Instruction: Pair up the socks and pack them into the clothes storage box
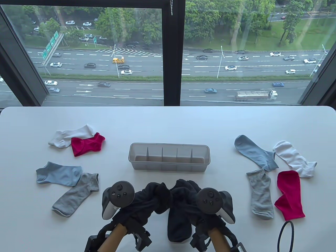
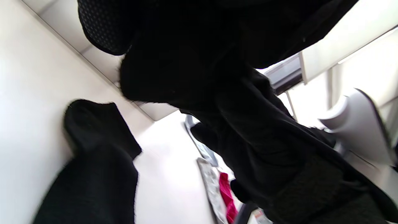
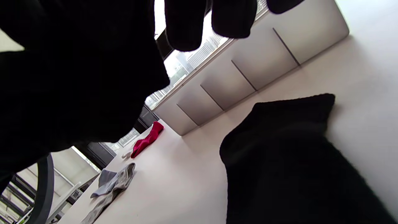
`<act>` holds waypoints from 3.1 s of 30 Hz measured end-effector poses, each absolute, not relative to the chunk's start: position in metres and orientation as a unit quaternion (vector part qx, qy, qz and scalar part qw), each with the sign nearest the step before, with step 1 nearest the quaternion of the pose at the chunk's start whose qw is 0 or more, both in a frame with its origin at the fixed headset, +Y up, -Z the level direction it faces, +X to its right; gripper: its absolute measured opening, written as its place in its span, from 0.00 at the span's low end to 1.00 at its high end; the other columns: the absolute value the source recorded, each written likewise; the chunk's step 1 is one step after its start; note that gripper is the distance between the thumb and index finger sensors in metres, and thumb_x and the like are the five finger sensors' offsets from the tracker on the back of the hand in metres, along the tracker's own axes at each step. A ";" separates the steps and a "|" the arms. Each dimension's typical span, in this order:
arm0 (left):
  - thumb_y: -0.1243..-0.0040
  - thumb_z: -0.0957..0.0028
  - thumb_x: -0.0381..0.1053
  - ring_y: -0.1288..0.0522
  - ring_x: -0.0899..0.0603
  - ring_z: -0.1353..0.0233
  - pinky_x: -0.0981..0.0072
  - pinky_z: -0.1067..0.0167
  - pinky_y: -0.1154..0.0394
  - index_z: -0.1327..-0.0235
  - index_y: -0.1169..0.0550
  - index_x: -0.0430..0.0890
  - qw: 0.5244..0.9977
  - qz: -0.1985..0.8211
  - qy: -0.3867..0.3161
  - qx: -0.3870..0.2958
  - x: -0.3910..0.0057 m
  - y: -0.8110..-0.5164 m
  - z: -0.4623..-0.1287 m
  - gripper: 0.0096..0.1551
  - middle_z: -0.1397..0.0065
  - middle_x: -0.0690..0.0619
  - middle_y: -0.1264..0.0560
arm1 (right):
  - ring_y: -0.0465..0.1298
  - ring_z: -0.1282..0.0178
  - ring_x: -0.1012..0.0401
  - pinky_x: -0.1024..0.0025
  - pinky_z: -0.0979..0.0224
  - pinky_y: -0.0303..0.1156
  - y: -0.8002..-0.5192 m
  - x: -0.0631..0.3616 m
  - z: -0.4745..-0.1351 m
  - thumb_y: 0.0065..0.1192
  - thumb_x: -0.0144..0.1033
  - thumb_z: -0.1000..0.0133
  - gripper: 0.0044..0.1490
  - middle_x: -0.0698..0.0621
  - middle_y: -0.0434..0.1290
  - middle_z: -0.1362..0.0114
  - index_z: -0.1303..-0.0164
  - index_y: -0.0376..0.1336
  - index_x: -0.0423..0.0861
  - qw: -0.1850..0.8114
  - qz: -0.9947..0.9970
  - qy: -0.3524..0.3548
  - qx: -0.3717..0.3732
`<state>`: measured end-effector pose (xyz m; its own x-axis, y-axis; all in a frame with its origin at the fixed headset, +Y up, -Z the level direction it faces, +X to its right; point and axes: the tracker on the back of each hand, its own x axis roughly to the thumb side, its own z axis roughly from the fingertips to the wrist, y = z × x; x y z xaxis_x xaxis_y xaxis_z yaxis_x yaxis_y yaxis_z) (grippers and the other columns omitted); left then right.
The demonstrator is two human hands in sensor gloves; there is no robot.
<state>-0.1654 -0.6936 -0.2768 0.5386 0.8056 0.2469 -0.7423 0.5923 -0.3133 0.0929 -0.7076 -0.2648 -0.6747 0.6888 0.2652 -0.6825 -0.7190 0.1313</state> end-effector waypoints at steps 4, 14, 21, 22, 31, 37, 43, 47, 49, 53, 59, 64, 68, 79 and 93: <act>0.51 0.42 0.45 0.17 0.38 0.41 0.41 0.39 0.23 0.33 0.33 0.45 0.870 0.451 -0.138 -0.143 -0.185 -0.707 -0.288 0.23 0.38 0.43 0.20 | 0.77 0.30 0.55 0.39 0.19 0.59 -0.703 0.101 -0.263 0.59 0.44 0.36 0.30 0.52 0.76 0.34 0.27 0.55 0.48 0.418 0.899 -0.018 0.131; 0.52 0.39 0.48 0.32 0.28 0.26 0.32 0.30 0.35 0.24 0.40 0.44 0.933 0.339 -0.115 0.025 -0.184 -0.694 -0.277 0.31 0.22 0.36 0.35 | 0.79 0.46 0.58 0.43 0.24 0.66 -0.697 0.098 -0.261 0.57 0.50 0.37 0.27 0.54 0.78 0.51 0.35 0.64 0.45 0.320 0.940 -0.066 0.099; 0.46 0.43 0.59 0.25 0.33 0.30 0.34 0.31 0.31 0.26 0.35 0.47 0.908 0.270 -0.318 -0.049 -0.128 -0.697 -0.259 0.35 0.27 0.41 0.27 | 0.82 0.39 0.53 0.50 0.27 0.73 -0.701 0.086 -0.263 0.47 0.47 0.33 0.26 0.47 0.80 0.40 0.33 0.57 0.43 0.314 0.944 -0.029 0.094; 0.45 0.44 0.62 0.27 0.32 0.27 0.33 0.30 0.33 0.23 0.39 0.47 0.909 0.247 -0.328 -0.073 -0.122 -0.700 -0.257 0.39 0.24 0.41 0.30 | 0.84 0.44 0.56 0.53 0.30 0.76 -0.700 0.086 -0.263 0.47 0.47 0.33 0.27 0.50 0.81 0.45 0.33 0.57 0.41 0.322 0.942 -0.029 0.094; 0.53 0.39 0.56 0.33 0.32 0.22 0.33 0.28 0.35 0.27 0.55 0.59 0.935 0.166 -0.314 0.013 -0.101 -0.707 -0.250 0.35 0.17 0.45 0.43 | 0.85 0.58 0.64 0.58 0.32 0.77 -0.702 0.084 -0.262 0.47 0.39 0.31 0.32 0.54 0.82 0.52 0.24 0.49 0.34 0.387 0.920 0.002 0.061; 0.55 0.38 0.51 0.15 0.38 0.41 0.41 0.38 0.23 0.37 0.26 0.46 0.918 0.324 -0.227 -0.011 -0.134 -0.703 -0.264 0.21 0.39 0.45 0.16 | 0.76 0.34 0.47 0.38 0.24 0.63 -0.708 0.088 -0.263 0.39 0.52 0.32 0.41 0.42 0.72 0.32 0.17 0.46 0.37 0.346 0.936 -0.008 0.058; 0.55 0.37 0.52 0.11 0.42 0.51 0.43 0.42 0.21 0.43 0.22 0.44 0.904 0.382 -0.188 -0.042 -0.155 -0.704 -0.274 0.22 0.51 0.48 0.11 | 0.36 0.14 0.32 0.30 0.20 0.42 -0.701 0.086 -0.258 0.48 0.68 0.44 0.65 0.32 0.35 0.09 0.13 0.26 0.44 0.353 0.910 0.009 0.218; 0.55 0.37 0.50 0.11 0.43 0.51 0.43 0.39 0.22 0.39 0.24 0.44 0.867 0.449 -0.201 -0.078 -0.156 -0.704 -0.276 0.22 0.52 0.49 0.11 | 0.34 0.15 0.30 0.28 0.20 0.40 -0.705 0.074 -0.258 0.56 0.63 0.42 0.65 0.31 0.30 0.11 0.16 0.22 0.51 0.353 0.906 0.052 0.226; 0.56 0.37 0.50 0.11 0.42 0.49 0.42 0.37 0.23 0.36 0.25 0.44 0.862 0.441 -0.220 -0.113 -0.153 -0.706 -0.277 0.22 0.50 0.49 0.11 | 0.44 0.13 0.32 0.31 0.19 0.46 -0.704 0.076 -0.257 0.53 0.57 0.36 0.45 0.37 0.40 0.08 0.16 0.38 0.58 0.357 0.918 -0.025 0.173; 0.53 0.37 0.45 0.21 0.33 0.32 0.33 0.32 0.32 0.24 0.36 0.49 0.890 0.385 -0.202 -0.140 -0.151 -0.709 -0.281 0.26 0.29 0.42 0.23 | 0.77 0.27 0.51 0.41 0.19 0.61 -0.699 0.089 -0.259 0.52 0.46 0.34 0.26 0.47 0.74 0.25 0.27 0.57 0.51 0.381 0.909 -0.083 0.149; 0.43 0.43 0.60 0.38 0.27 0.20 0.28 0.29 0.39 0.18 0.57 0.56 0.926 0.292 -0.238 -0.032 -0.139 -0.690 -0.266 0.50 0.14 0.35 0.49 | 0.79 0.40 0.58 0.41 0.21 0.63 -0.689 0.081 -0.257 0.58 0.47 0.36 0.26 0.54 0.78 0.41 0.28 0.60 0.54 0.315 0.926 -0.078 0.192; 0.49 0.39 0.50 0.14 0.37 0.44 0.39 0.40 0.23 0.39 0.20 0.44 0.910 0.349 -0.224 0.024 -0.136 -0.679 -0.262 0.21 0.43 0.44 0.13 | 0.78 0.41 0.57 0.40 0.22 0.63 -0.676 0.083 -0.251 0.62 0.47 0.39 0.27 0.53 0.76 0.41 0.30 0.62 0.53 0.339 0.916 -0.077 0.200; 0.50 0.38 0.49 0.13 0.43 0.49 0.45 0.44 0.20 0.38 0.22 0.43 0.851 0.449 -0.266 -0.066 -0.134 -0.655 -0.259 0.21 0.48 0.48 0.13 | 0.84 0.47 0.61 0.53 0.26 0.73 -0.641 0.099 -0.243 0.63 0.45 0.39 0.26 0.51 0.81 0.40 0.32 0.65 0.50 0.397 0.887 -0.109 0.209; 0.46 0.40 0.45 0.12 0.42 0.51 0.45 0.47 0.19 0.35 0.23 0.41 0.920 0.279 -0.052 -0.270 -0.095 -0.754 -0.319 0.22 0.48 0.46 0.13 | 0.82 0.52 0.65 0.54 0.27 0.73 -0.726 0.082 -0.307 0.65 0.43 0.40 0.37 0.48 0.79 0.42 0.22 0.60 0.43 0.173 0.974 0.144 -0.011; 0.42 0.43 0.52 0.11 0.49 0.62 0.54 0.55 0.16 0.43 0.21 0.44 0.943 0.215 -0.009 -0.255 -0.093 -0.769 -0.316 0.20 0.58 0.55 0.11 | 0.78 0.51 0.62 0.48 0.25 0.68 -0.763 0.061 -0.308 0.63 0.44 0.41 0.30 0.51 0.73 0.44 0.28 0.59 0.54 0.032 0.979 0.199 -0.017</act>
